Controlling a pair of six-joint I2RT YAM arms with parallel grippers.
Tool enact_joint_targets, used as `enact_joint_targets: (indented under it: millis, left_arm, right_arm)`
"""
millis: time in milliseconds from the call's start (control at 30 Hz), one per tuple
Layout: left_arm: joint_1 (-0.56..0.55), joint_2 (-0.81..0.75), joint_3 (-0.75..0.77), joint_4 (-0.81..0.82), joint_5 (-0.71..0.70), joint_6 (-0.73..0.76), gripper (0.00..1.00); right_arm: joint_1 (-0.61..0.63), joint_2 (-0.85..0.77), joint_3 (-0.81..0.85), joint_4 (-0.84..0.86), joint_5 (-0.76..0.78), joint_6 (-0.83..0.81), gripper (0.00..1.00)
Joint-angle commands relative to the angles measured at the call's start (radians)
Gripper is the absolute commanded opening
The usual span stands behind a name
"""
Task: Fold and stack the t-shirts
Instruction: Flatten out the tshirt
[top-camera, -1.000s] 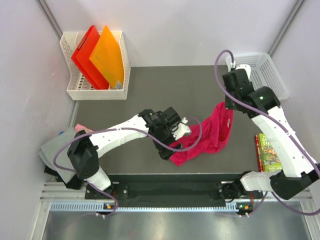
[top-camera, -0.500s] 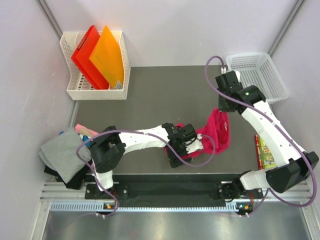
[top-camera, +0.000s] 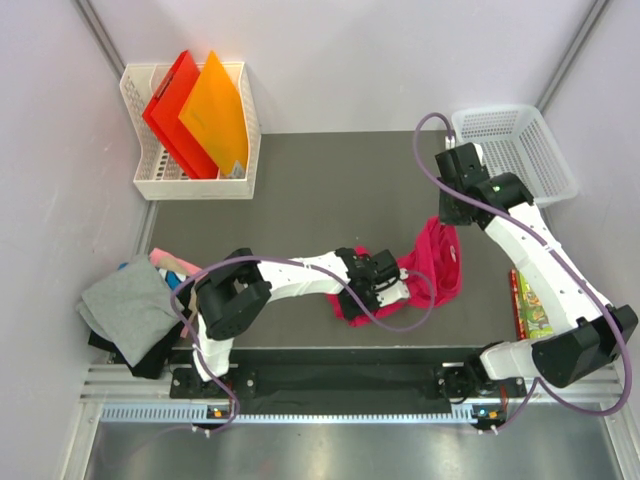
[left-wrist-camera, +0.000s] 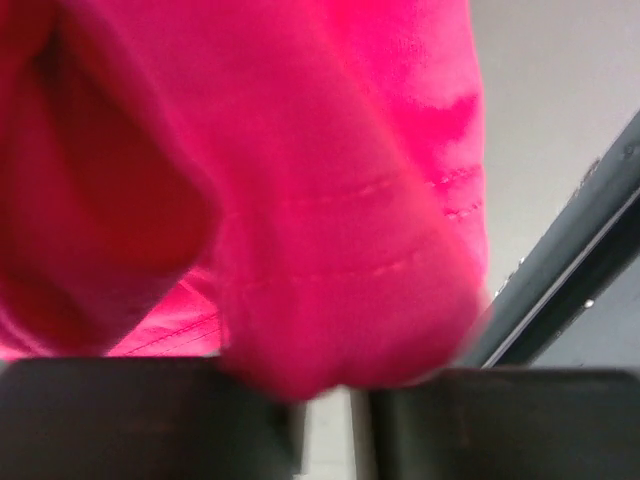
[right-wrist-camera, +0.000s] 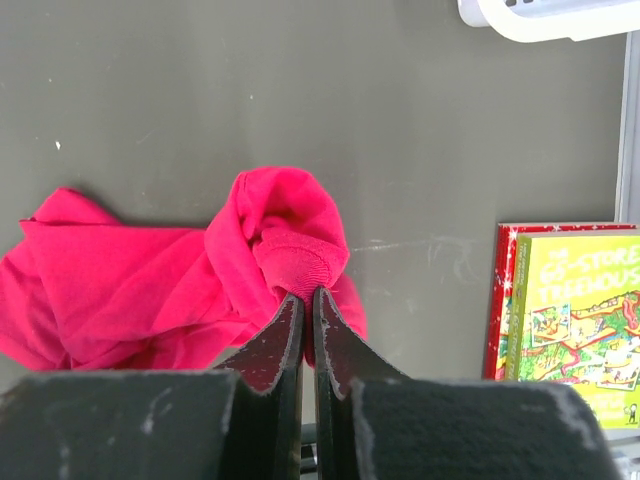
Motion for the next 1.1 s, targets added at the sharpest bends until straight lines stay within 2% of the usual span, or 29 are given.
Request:
enact_joint_targets:
  millis: [0,167,267,300,367,400,500,600,867,1067]
  left_arm:
    - [0.002,0.014,0.020,0.026,-0.015,-0.003,0.00]
    - [0.053,-0.061,0.047,-0.052,-0.092,0.017,0.00]
    - [0.158,-0.160,0.107,-0.161,-0.121,0.055,0.00]
    - [0.241,-0.190,0.154,-0.195,-0.127,0.068,0.00]
    - [0.335,-0.270,0.219,-0.250,-0.152,0.120,0.00]
    - [0.429,-0.296,0.288,-0.307,-0.184,0.141,0.00]
    - [0.586,-0.387,0.382,-0.374,-0.253,0.238,0.00]
    - [0.659,-0.485,0.371,-0.392,-0.324,0.306,0.00]
    - [0.713,-0.712,0.327,-0.488,-0.450,0.333,0.00]
    - [0.713,-0.773,0.445,-0.643,-0.511,0.338,0.00]
  right_arm:
    - [-0.018,-0.037,0.005,0.033,-0.017,-0.012,0.00]
    - [-0.026,-0.036,0.022,0.036,-0.020,-0.021,0.00]
    - [-0.033,-0.036,0.050,0.033,-0.020,-0.029,0.00]
    - [-0.036,-0.034,0.057,0.031,-0.022,-0.035,0.00]
    - [-0.047,-0.033,0.086,0.022,-0.026,-0.042,0.00]
    - [-0.052,-0.036,0.097,0.017,-0.031,-0.045,0.00]
    - [-0.067,-0.046,0.137,-0.002,-0.056,-0.052,0.00]
    - [-0.072,-0.071,0.165,-0.028,-0.083,-0.049,0.00]
    - [-0.070,-0.170,0.249,-0.160,-0.226,-0.006,0.00]
    - [-0.070,-0.258,0.347,-0.341,-0.327,0.014,0.00]
